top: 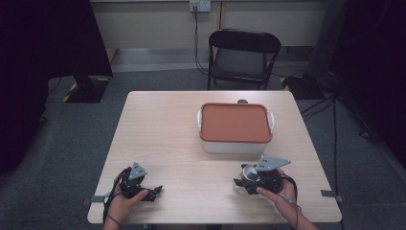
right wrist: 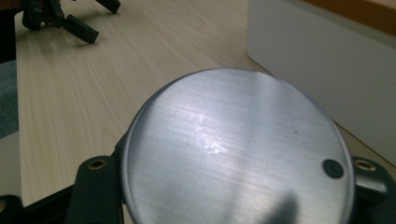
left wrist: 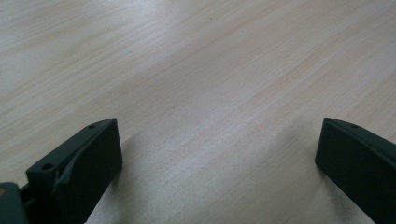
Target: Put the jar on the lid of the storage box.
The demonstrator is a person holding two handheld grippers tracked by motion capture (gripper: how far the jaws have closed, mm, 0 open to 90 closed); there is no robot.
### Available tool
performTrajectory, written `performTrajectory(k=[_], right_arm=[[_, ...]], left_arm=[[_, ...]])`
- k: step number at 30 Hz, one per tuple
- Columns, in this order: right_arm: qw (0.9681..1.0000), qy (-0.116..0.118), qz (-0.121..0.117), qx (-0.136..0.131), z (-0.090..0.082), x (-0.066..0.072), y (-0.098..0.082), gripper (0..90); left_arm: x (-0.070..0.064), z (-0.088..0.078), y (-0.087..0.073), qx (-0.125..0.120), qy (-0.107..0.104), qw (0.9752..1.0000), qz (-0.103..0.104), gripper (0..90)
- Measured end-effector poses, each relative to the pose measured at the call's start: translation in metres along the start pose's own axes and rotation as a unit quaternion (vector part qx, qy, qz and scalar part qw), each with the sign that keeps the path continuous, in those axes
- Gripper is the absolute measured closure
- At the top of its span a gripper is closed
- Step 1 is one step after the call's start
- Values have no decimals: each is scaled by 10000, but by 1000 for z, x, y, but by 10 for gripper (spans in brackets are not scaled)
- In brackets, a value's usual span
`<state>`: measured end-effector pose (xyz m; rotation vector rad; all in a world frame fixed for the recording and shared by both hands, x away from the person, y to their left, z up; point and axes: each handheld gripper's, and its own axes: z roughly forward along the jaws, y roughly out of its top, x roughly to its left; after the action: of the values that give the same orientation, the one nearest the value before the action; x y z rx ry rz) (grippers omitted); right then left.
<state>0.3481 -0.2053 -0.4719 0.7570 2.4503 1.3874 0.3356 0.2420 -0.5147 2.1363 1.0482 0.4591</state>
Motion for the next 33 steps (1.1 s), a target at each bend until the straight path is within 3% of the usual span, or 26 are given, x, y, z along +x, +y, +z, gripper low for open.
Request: performTrajectory(k=[18, 33], right_arm=[[9993, 98, -127, 336, -5, -5, 15, 357], [9990, 108, -141, 417, -10, -16, 31, 358]], left_arm=[[0, 0, 0, 0, 0, 10000, 0, 2], [0, 0, 0, 0, -1, 10000, 0, 2]])
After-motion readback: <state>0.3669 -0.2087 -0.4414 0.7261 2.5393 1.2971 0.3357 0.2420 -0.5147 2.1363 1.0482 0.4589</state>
